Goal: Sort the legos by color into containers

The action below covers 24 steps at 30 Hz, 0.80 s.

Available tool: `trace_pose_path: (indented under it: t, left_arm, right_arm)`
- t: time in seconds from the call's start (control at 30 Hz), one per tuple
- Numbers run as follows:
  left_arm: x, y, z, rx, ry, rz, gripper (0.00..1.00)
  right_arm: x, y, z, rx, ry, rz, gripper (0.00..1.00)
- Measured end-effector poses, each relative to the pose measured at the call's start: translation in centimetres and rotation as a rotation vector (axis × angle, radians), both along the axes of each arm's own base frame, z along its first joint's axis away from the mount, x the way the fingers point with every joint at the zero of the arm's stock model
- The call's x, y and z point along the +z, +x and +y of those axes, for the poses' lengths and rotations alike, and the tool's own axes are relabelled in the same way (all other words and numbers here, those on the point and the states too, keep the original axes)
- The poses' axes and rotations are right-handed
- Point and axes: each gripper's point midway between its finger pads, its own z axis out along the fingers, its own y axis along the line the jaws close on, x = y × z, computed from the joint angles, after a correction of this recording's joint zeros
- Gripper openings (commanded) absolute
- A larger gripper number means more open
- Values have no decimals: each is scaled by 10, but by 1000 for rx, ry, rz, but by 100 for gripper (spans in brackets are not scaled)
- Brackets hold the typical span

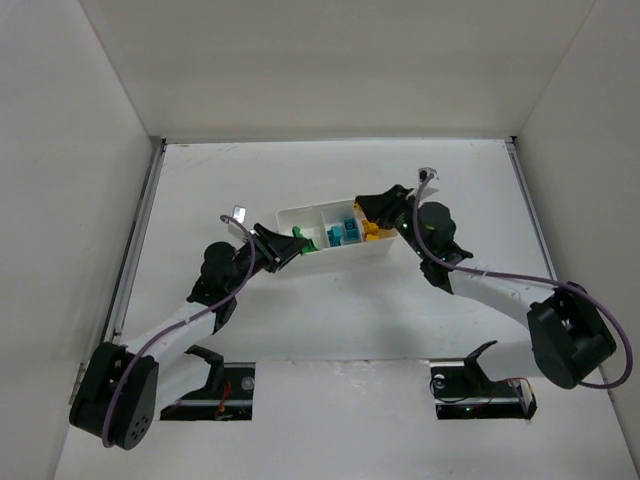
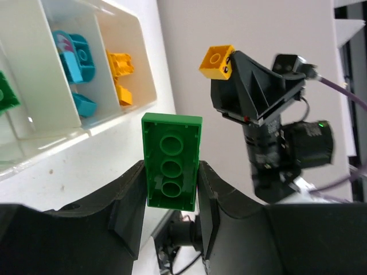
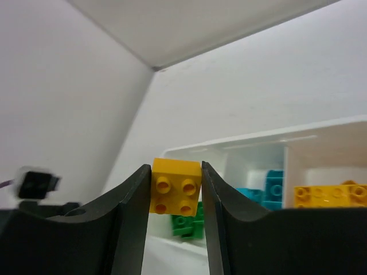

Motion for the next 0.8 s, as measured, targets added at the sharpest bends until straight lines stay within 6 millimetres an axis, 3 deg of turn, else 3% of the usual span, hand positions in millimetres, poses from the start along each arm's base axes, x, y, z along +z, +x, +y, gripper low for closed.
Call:
trace_pose_path:
  t: [0.17,0.33,0.6,0.8]
  left_arm:
    - [4,8,-6,26,94,-29,19]
    - [6,13,-16,33,182,-62,19]
    - [-21,26,-13,64,332,-10,19]
    - [-33,35,-12,70,429,24,19]
  right_arm:
    - [-37,14,-10,-157,-234,53,42]
    - [-78,19,-35,-266,-404,136,43]
    - [-84,24,-48,-332,-475,153,66]
    - [-84,23,-49,-335,-482,152,68]
